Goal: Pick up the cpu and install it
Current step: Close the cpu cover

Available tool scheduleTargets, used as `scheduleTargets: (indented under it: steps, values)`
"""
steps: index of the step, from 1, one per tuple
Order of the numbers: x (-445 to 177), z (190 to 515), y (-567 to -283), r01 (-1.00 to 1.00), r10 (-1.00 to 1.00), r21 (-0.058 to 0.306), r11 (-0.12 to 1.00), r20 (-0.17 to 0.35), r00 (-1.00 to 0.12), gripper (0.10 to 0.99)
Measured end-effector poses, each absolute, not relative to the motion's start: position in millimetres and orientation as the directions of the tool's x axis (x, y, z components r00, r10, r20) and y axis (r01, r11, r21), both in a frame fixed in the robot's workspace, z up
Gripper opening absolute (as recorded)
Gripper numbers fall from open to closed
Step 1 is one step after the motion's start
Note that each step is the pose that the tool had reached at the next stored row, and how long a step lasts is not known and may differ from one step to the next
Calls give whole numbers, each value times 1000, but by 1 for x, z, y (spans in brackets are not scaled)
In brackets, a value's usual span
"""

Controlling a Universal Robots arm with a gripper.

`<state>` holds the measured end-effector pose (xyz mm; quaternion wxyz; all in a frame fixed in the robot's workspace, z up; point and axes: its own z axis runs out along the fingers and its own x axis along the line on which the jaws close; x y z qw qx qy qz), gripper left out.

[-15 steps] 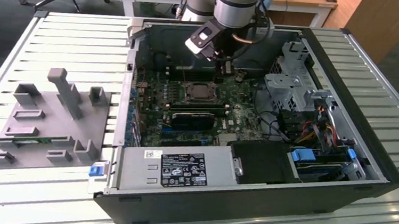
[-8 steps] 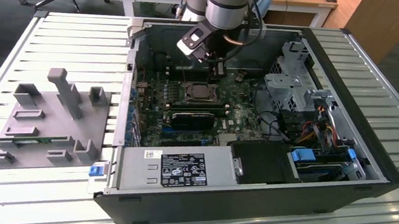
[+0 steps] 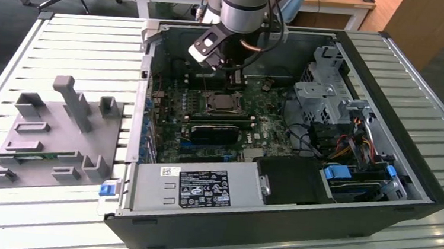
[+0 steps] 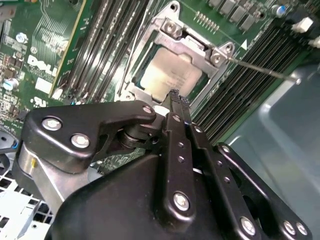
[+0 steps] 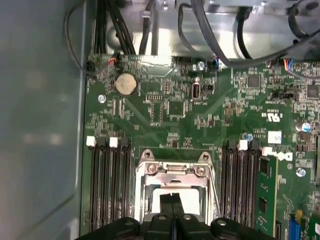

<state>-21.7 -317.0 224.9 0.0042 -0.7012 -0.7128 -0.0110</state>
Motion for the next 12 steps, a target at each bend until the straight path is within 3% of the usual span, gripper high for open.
scheduleTargets:
  steps: [12]
  values:
    - [-34,220,-318,1000,1000,10,16,21,-17,106]
